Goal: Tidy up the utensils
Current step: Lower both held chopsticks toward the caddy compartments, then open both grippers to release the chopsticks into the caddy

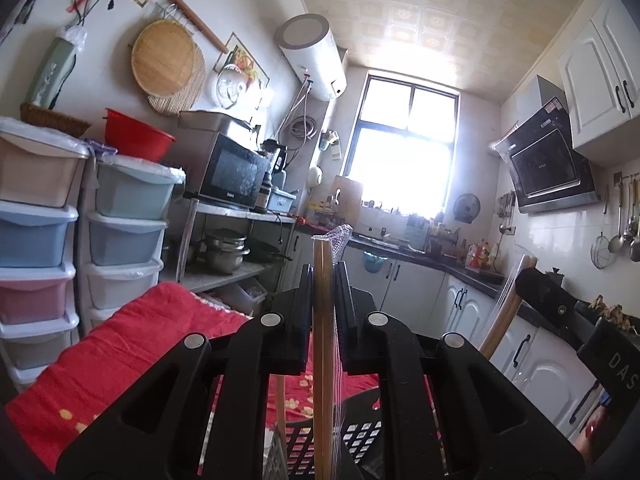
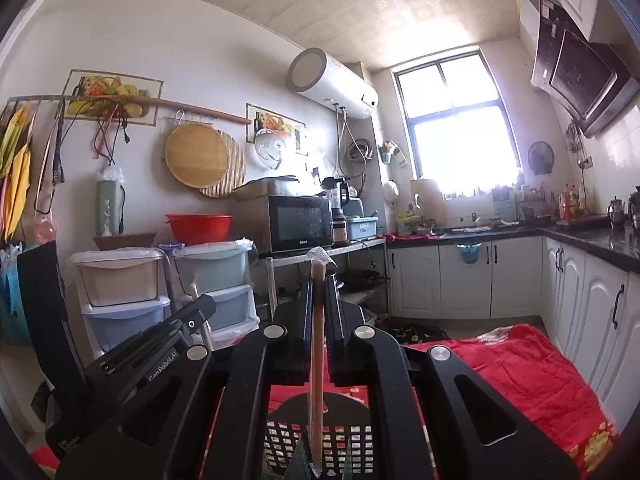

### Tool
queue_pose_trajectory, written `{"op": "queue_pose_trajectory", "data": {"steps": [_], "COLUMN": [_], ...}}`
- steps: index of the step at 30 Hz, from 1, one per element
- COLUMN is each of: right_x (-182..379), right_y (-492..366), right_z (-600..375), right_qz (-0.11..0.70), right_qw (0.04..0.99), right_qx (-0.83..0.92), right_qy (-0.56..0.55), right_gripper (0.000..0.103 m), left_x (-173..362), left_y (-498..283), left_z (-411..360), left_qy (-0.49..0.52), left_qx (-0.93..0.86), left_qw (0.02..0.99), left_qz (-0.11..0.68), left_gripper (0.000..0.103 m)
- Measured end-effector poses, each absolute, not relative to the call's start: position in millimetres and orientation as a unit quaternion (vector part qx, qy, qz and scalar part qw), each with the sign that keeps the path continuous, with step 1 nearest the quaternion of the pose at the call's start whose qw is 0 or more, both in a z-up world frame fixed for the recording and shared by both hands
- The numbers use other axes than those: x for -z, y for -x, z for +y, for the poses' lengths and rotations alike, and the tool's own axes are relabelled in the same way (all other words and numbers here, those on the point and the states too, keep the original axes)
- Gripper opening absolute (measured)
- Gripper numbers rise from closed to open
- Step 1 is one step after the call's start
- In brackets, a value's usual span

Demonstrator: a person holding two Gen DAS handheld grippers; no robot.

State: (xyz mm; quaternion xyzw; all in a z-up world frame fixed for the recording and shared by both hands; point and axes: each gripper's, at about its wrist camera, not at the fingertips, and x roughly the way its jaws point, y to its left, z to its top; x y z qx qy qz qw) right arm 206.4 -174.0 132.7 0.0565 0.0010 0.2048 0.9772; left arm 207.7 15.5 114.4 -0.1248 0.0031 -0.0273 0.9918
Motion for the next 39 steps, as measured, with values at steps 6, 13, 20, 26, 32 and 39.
{"op": "queue_pose_trajectory", "data": {"steps": [6,13,20,26,32,39], "right_x": [-125.0,-117.8,-113.2,-114.8,-116.9,-118.3], "right_y": [-212.2,-218.4,-218.9,-215.6,-208.0,-192.4], "right_z": [-170.2,-170.9,-171.7,-178.0,-179.0,-177.2], "right_qz": [0.014,0.034,0.054,0.067,0.087,0.101], "right_qw": [0.978,0.978,0.977,0.976,0.978,0.978], "right_qx": [-0.202,-0.197,-0.195,-0.192,-0.180,-0.175], "right_qy": [-0.059,-0.068,-0.071,-0.075,-0.063,-0.047], "right_gripper": [0.006,0.006,0.015,0.025,0.035,0.048], "left_x": [-107.4,-98.9,-94.8,-94.1,-99.1,-101.8], "left_y": [-213.7,-221.5,-226.7,-221.5,-209.8,-191.2], "left_z": [20.9,21.4,18.7,21.8,27.8,33.3], "left_qy": [0.134,0.133,0.124,0.120,0.119,0.113], "left_qx": [0.029,0.036,0.044,0.044,0.044,0.041], "left_qw": [0.990,0.989,0.987,0.984,0.983,0.983], "left_qz": [0.024,0.061,0.093,0.121,0.135,0.140], "left_gripper": [0.007,0.008,0.017,0.035,0.054,0.074]}}
